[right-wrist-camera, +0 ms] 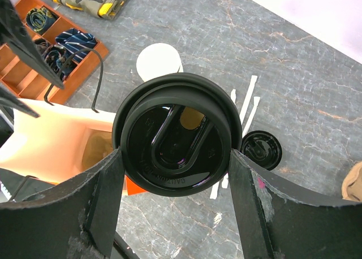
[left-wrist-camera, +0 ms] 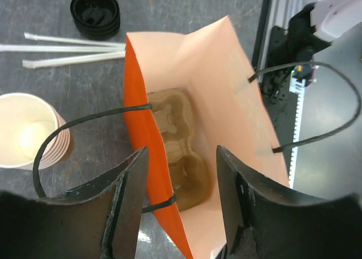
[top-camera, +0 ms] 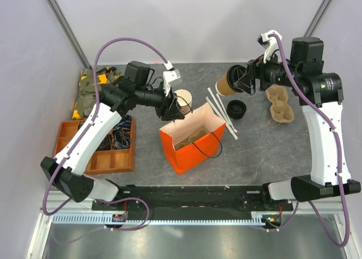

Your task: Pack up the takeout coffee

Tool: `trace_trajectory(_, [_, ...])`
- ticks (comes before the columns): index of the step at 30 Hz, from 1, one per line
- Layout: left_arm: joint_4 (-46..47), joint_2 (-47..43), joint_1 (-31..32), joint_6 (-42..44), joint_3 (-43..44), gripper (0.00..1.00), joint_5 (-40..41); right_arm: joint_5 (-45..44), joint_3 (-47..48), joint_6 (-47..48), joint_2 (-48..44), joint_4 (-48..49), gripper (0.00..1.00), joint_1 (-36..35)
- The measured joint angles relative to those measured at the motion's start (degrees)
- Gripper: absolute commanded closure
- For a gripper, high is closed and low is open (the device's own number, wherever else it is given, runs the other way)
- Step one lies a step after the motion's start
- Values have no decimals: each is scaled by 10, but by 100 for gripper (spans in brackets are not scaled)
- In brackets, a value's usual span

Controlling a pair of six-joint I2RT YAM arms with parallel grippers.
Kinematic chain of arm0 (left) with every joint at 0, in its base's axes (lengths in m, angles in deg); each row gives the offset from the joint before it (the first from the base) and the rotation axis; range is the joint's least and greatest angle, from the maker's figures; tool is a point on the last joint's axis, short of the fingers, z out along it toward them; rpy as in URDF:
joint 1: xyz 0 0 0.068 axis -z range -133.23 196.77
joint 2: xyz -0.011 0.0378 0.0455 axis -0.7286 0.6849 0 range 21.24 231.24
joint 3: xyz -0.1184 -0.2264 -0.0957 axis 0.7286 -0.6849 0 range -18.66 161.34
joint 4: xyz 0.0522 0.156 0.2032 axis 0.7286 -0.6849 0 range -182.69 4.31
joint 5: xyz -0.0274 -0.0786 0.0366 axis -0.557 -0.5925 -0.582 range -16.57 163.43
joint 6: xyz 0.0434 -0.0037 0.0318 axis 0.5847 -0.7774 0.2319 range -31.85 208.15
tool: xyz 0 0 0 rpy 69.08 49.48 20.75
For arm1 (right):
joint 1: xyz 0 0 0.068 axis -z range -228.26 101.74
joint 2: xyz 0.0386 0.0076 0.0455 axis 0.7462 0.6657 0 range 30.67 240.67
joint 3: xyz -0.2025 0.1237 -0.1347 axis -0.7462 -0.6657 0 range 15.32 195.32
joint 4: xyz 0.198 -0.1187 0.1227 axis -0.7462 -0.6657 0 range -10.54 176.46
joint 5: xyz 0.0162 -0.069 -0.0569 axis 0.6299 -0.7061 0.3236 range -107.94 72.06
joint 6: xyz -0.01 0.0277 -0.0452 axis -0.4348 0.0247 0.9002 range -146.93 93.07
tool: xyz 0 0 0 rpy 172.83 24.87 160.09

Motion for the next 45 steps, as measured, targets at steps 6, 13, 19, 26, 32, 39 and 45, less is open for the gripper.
trace_trajectory(6, [-10,20,21,10,0,48,63,0,0,0,0,0,56,-3])
trace_trajectory(13, [-15,34,58,14,-2,76,104,1,0,-1,0,4,56,-3])
trace_trajectory(19, [-14,37,60,-8,-10,98,116,1,0,-3,0,4,56,-4])
trace_trajectory(26, [-13,-33,60,-92,-63,98,127,1,0,-3,0,5,57,-5])
trace_trajectory(32, [-13,-124,60,-166,-97,98,181,4,0,-3,5,8,57,-11])
trace_trajectory(39, [-10,-167,84,-223,-112,98,275,12,-1,-2,5,8,58,-19])
trace_trajectory(45, [8,-181,119,-269,-162,98,355,18,-10,3,0,2,59,-26])
